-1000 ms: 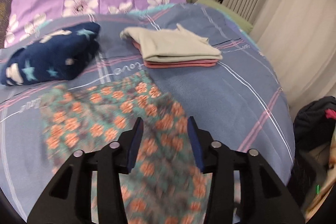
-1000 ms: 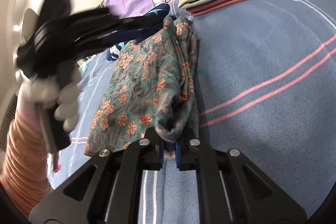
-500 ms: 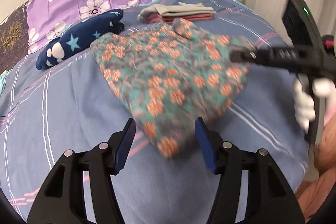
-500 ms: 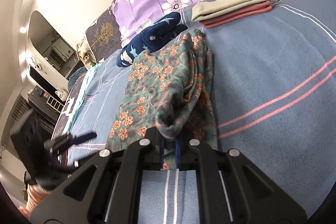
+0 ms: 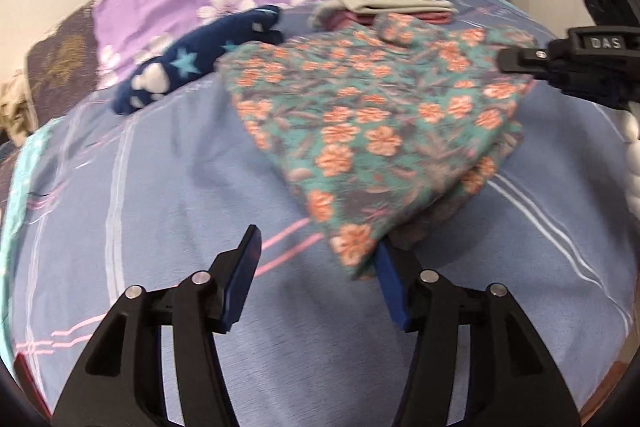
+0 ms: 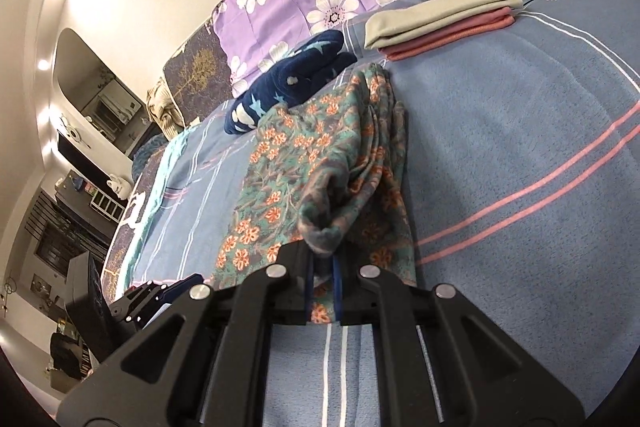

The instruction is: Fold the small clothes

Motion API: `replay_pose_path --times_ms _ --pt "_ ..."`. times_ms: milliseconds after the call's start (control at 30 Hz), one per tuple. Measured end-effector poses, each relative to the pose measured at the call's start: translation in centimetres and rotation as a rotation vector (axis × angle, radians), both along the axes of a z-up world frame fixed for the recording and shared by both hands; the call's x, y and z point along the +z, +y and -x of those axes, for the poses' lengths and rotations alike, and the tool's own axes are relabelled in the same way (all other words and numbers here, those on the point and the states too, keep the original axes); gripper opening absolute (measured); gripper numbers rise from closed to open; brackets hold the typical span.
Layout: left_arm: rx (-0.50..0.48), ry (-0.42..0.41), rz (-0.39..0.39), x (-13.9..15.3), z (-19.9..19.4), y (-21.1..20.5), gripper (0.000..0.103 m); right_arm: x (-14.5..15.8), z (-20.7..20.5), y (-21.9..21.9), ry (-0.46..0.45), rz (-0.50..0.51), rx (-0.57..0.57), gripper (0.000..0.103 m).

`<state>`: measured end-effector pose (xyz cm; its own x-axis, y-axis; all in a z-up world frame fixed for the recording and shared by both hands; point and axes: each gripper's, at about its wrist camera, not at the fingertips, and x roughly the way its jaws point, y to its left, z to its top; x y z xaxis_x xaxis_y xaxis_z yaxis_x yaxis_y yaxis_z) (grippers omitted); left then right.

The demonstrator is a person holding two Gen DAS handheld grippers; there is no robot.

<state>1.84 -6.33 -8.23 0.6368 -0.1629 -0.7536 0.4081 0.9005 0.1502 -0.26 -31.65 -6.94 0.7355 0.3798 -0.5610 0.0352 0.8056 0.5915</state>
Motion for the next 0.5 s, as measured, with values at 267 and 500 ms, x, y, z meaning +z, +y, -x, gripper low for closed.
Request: replay_pose_path --times_ms 267,500 --pt "0.051 0.027 0.040 -0.8 0.6 1.2 0.045 -3.4 0.9 -0.7 0.087 -0.035 -0.007 0.006" --pt "0.051 0.098 0.091 -1.9 1.1 2.5 0.042 -4.9 2.0 -2.2 0.143 -0.062 -0.016 0.019"
